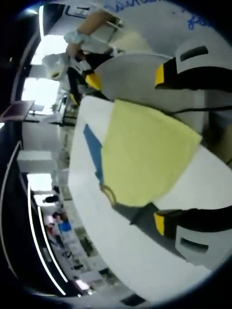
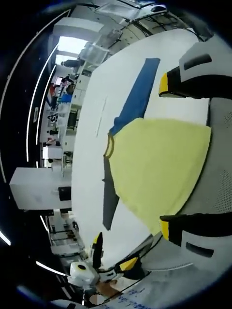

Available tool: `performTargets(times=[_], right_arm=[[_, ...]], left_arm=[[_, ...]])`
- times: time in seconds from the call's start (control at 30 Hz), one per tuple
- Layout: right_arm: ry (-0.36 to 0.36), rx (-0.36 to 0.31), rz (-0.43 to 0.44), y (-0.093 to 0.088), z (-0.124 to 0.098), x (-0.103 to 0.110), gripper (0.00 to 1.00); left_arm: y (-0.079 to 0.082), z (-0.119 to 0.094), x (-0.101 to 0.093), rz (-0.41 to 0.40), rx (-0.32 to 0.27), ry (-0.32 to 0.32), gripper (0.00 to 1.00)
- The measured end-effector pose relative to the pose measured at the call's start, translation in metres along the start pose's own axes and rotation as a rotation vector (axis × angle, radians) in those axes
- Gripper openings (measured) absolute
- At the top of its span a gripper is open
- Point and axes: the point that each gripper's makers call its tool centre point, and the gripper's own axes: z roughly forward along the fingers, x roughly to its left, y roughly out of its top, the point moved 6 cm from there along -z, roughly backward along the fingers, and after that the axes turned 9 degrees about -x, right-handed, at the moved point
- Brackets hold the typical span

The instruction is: Fold the garment on the visible template until the final outline fits inside the template.

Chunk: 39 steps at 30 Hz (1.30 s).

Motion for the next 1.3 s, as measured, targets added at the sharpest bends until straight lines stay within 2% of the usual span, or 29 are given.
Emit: performTargets(times=[0.07,0.2,0.27,0.37,0.43,0.47,0.53,0.57,0.67,0.77,0.87,1.0,1.07,1.13,1.2,1.3], right_arm=[[0.025,0.011,-0.009,-0.004,0.000,-0.004,1.00],[0.052,0.034,-0.020,-0.013,-0.005,-0.019,1.00],[0.016,0.037,-0.050,-0.016,-0.010,-0.035,1.00],[-0.010,0.030,-0.061,-0.019,-0.014,-0.056,0.99],[0.002,0.019,-0.009,-0.020,-0.016,-0.069,0.89],[0.013,0.005,0.022,-0.020,-0.016,-0.075,0.85],[0.049,-0.021,-0.007,-0.021,-0.013,-0.083,0.89],[0.062,-0.020,-0.029,-0.022,-0.013,-0.086,0.93],[0.102,-0.002,-0.062,-0.028,-0.011,-0.093,0.93],[0.131,-0.013,-0.053,-0.031,-0.010,-0.107,0.92],[0.139,-0.028,-0.052,-0.033,-0.010,-0.120,0.92],[0.111,-0.053,-0.041,-0.037,-0.010,-0.142,0.91],[0.086,-0.077,-0.034,-0.036,-0.010,-0.153,0.87],[0.070,-0.092,-0.065,-0.036,-0.008,-0.162,0.77],[0.050,-0.068,-0.101,-0.038,-0.007,-0.170,0.64],[0.026,-0.028,-0.111,-0.045,-0.003,-0.185,0.57]], left_arm=[[0.000,0.003,-0.003,-0.008,0.016,-0.005,0.99],[0.001,0.004,-0.008,-0.055,0.036,0.033,0.99],[0.000,0.005,-0.004,-0.136,0.021,0.095,0.99],[0.003,0.005,-0.004,-0.142,0.024,0.159,0.99],[0.006,0.008,-0.006,-0.132,0.010,0.204,0.99],[0.006,0.009,-0.007,-0.152,0.007,0.227,0.99],[0.006,0.012,-0.008,-0.163,0.002,0.289,0.99],[0.005,0.013,-0.011,-0.163,0.011,0.296,0.99],[-0.001,0.013,-0.017,-0.209,0.057,0.345,0.99],[0.002,0.010,-0.022,-0.202,0.050,0.389,0.99],[0.005,0.010,-0.028,-0.234,0.024,0.399,0.99],[0.008,0.010,-0.035,-0.226,0.049,0.445,0.99],[0.014,0.010,-0.037,-0.219,0.032,0.456,0.99],[0.020,0.011,-0.040,-0.230,0.021,0.445,0.99],[0.024,0.012,-0.041,-0.229,0.018,0.447,0.99],[0.026,0.014,-0.041,-0.224,0.036,0.443,0.99]])
